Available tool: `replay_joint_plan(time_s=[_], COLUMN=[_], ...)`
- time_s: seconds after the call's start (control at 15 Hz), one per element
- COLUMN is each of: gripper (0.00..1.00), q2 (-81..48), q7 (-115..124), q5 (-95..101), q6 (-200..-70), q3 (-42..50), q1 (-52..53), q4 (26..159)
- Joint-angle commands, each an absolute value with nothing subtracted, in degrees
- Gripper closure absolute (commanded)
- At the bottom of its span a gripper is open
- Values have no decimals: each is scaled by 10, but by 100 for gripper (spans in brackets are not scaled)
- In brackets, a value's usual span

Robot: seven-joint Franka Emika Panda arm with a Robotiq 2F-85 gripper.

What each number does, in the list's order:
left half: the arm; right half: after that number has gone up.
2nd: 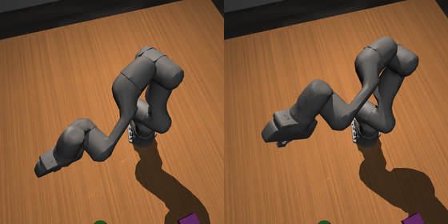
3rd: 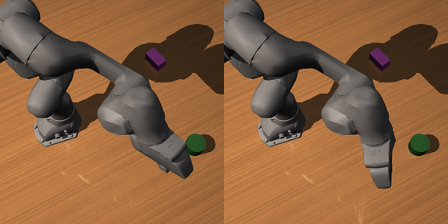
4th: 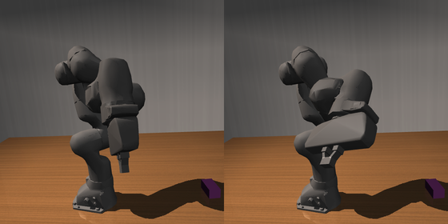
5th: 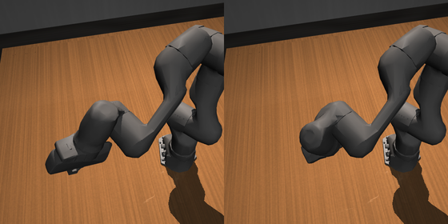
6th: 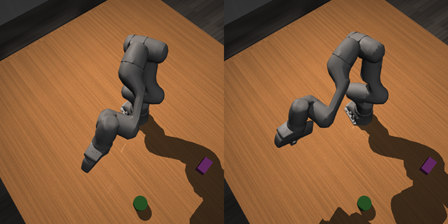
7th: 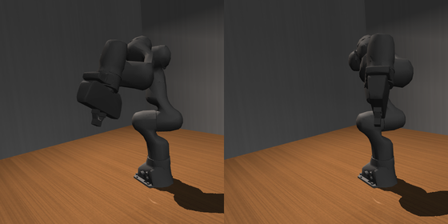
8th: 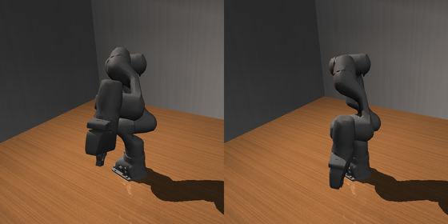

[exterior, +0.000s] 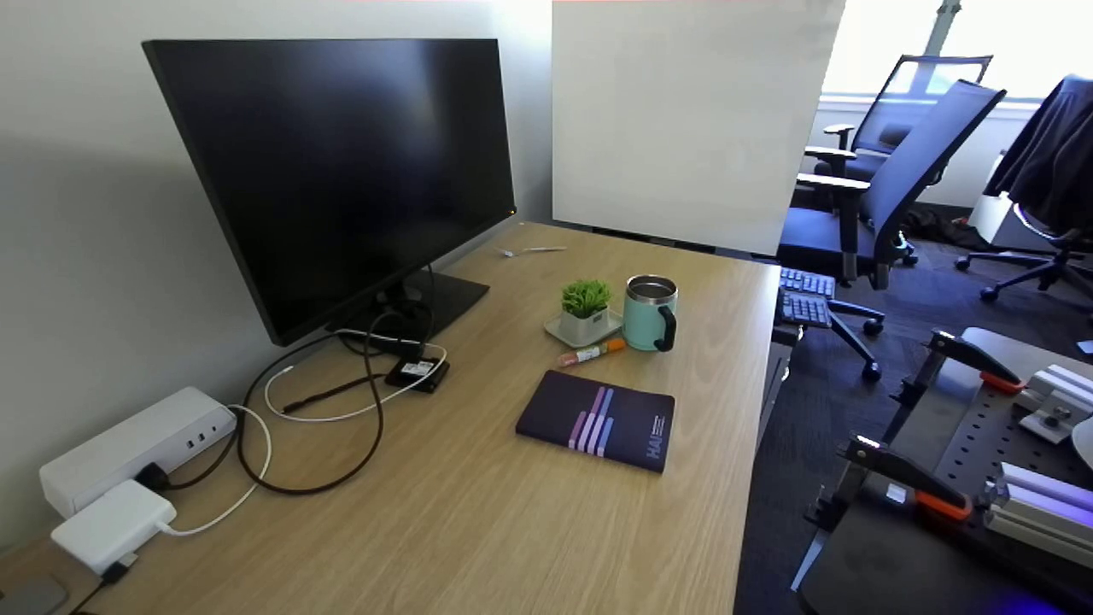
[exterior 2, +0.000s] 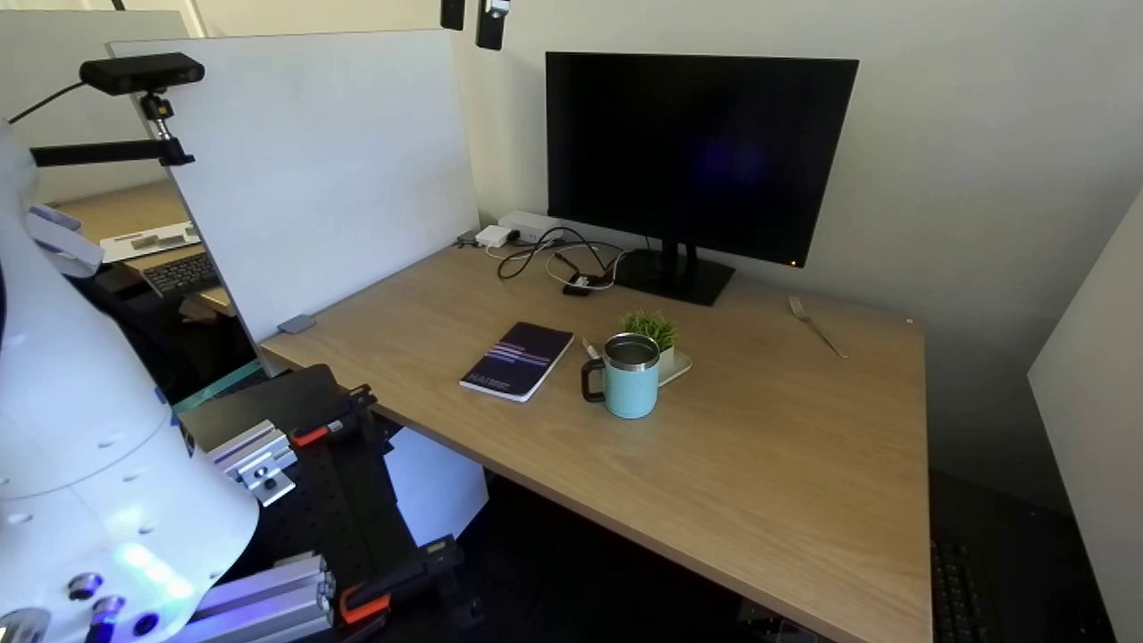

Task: Pick up the orange marker and put it in the blue cup

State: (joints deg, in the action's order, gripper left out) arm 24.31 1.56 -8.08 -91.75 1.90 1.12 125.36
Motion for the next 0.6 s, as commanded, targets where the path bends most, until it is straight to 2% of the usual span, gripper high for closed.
replay_joint_plan(time_s=[0.0,0.53], gripper=[0,0], q2=[243,223], q7=[-3,-84], q5=[-85,-91], q6=[-939,-1100], q3=[14,4], q1=[9,37], q4=[1261,1329])
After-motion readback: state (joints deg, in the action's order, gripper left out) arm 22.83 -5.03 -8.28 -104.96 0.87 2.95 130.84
